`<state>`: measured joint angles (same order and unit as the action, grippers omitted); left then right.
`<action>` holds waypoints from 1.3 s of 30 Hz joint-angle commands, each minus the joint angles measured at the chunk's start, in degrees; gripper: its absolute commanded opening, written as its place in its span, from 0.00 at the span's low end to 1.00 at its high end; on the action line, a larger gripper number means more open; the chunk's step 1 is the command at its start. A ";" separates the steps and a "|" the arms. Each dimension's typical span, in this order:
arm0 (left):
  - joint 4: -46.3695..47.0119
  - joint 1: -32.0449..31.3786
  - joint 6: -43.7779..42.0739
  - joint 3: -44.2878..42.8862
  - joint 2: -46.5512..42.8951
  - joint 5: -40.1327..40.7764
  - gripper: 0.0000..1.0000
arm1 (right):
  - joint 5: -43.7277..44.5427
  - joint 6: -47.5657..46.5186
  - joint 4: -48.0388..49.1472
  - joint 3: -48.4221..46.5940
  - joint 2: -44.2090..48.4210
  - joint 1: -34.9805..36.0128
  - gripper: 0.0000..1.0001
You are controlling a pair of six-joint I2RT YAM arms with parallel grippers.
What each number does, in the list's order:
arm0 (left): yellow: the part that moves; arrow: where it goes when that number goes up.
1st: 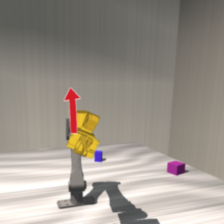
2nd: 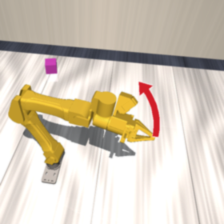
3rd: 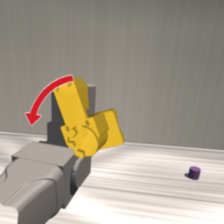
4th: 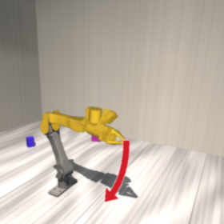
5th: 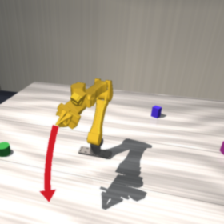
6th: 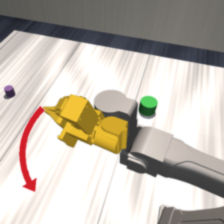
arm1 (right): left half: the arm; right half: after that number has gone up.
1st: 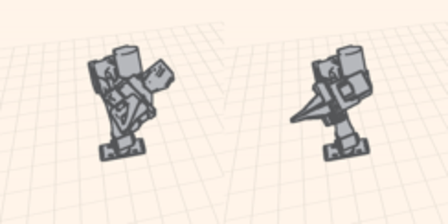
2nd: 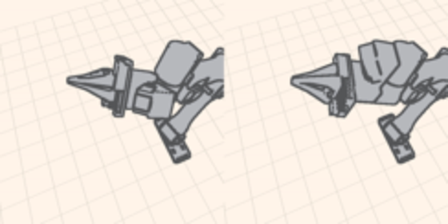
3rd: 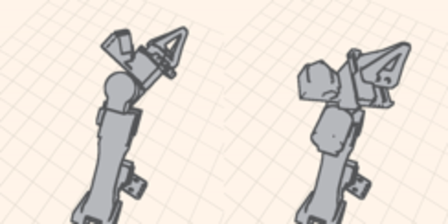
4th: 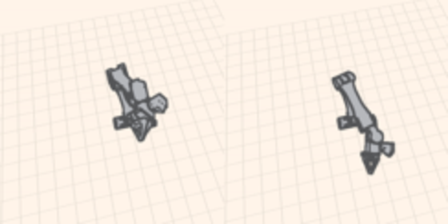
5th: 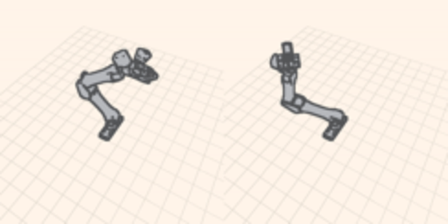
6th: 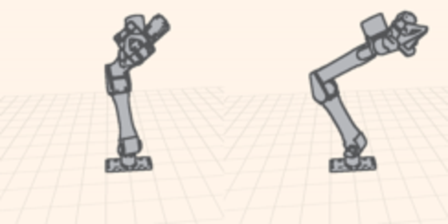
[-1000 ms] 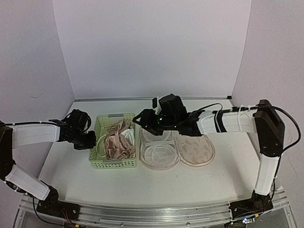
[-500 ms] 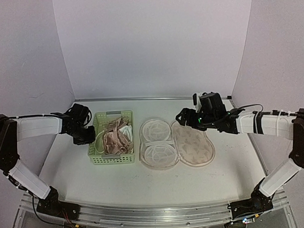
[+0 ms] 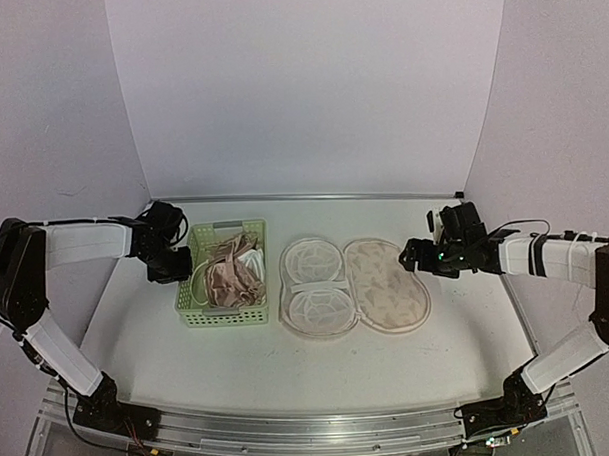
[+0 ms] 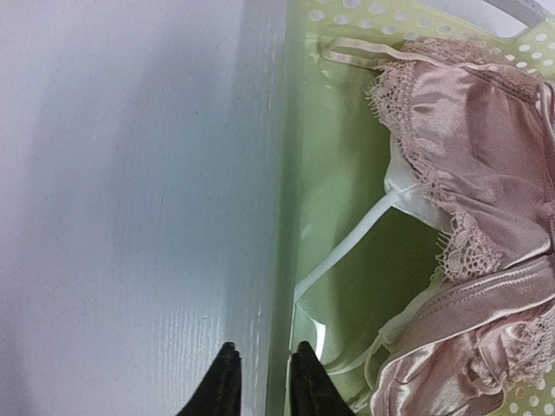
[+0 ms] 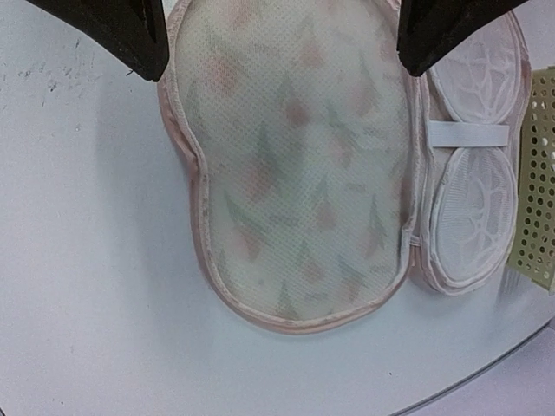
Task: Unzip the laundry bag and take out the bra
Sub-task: Adjust the laundry bag at the center of the board, then close the laundry bag lid at the center of the board.
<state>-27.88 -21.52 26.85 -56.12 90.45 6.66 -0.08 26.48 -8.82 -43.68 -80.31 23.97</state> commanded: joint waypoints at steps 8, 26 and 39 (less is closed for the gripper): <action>-5.39 0.44 -1.68 -8.39 -6.67 3.33 0.50 | -8.48 -3.75 0.12 1.91 -3.60 -7.45 0.93; -6.10 0.41 -4.24 -12.48 -16.00 -12.00 0.74 | -13.89 -6.07 2.72 -5.95 -17.62 -11.12 0.58; -6.05 0.47 -4.09 -11.93 -16.97 -11.87 0.77 | -11.96 -7.45 3.25 -11.19 -24.06 -11.22 0.46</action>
<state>-34.48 -21.32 23.53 -66.06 75.94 -4.89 -12.97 20.16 -7.62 -52.40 -103.39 12.93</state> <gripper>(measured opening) 0.766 0.481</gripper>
